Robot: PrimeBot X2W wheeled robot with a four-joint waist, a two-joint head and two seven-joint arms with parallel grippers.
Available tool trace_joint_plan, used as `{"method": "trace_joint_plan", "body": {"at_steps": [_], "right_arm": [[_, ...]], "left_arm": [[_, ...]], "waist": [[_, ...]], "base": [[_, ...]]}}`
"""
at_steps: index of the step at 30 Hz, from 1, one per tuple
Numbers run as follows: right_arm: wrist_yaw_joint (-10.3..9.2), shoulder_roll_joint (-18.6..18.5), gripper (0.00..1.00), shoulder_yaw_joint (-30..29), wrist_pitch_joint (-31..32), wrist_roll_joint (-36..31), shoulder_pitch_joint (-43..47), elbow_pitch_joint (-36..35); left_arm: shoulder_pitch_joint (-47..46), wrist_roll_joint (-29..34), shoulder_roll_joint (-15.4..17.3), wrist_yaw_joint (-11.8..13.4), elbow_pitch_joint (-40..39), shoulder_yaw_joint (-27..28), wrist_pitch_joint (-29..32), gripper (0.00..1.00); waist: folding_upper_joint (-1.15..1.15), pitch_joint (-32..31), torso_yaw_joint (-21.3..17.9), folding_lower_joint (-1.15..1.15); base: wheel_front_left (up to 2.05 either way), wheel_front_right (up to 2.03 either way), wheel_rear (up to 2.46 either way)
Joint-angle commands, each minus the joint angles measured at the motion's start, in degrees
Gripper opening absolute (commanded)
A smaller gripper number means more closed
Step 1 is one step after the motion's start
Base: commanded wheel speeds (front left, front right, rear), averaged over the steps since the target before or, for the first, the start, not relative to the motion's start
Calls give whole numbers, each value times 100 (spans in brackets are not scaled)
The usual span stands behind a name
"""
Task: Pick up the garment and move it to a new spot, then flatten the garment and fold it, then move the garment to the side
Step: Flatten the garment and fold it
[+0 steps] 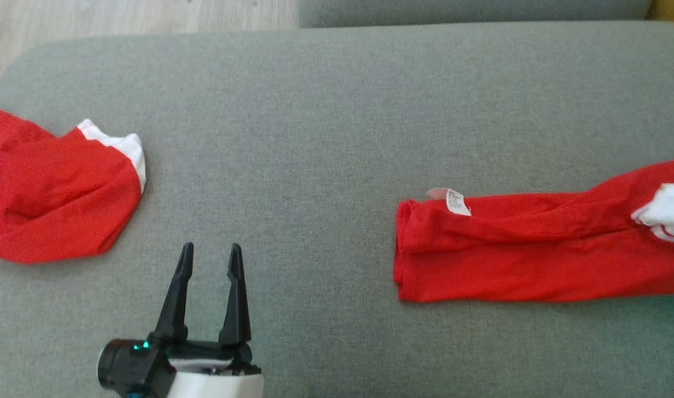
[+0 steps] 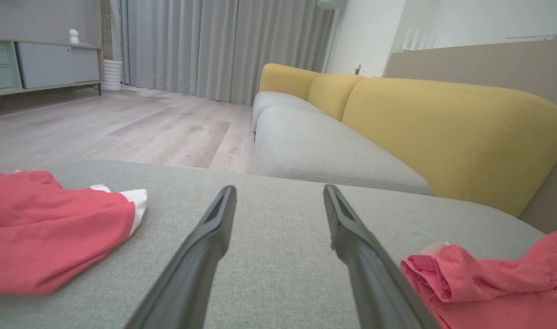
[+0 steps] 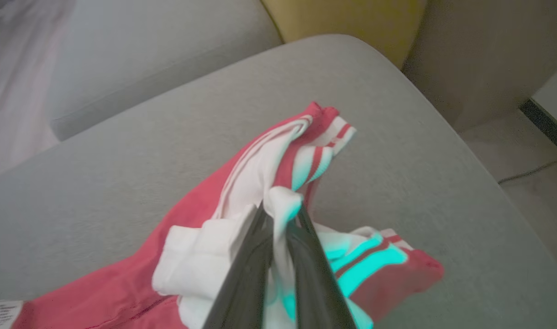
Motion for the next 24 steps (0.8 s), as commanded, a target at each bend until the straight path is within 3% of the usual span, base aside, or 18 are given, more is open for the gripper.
{"method": "trace_joint_plan", "body": {"at_steps": [1,6,12,13,15,19,24], "right_arm": [[42,-192,0,102,91,93,-43,-424],[42,123,0,780,646,440,198,-1446],[42,1029,0,2169,985,528,590,-2236],[42,1390,0,2600,868,458,604,-2193],[42,1611,0,2957,715,396,578,-2023],[42,1802,0,3440,407,259,463,-1626],[42,1896,0,3607,94,214,274,-1283]], "left_arm": [[-28,-41,-35,24,-139,128,-47,100],[40,-135,-36,46,-38,61,-47,100],[16,-180,-36,74,79,-9,-47,100],[-4,-187,-36,88,115,-36,-47,100],[2,-182,-36,101,184,-73,-47,100],[-18,-157,-36,83,309,-148,-47,100],[3,-164,-36,101,407,-118,-47,100]], "waist": [[0,-78,10,0],[0,-222,3,0],[0,-287,-27,0],[0,-295,-29,0],[0,-300,-25,0],[0,-295,62,0],[0,-273,170,0]], "base": [[0,0,0],[0,0,0],[0,0,0],[0,0,0],[0,0,0],[0,0,0],[0,0,0]]}}
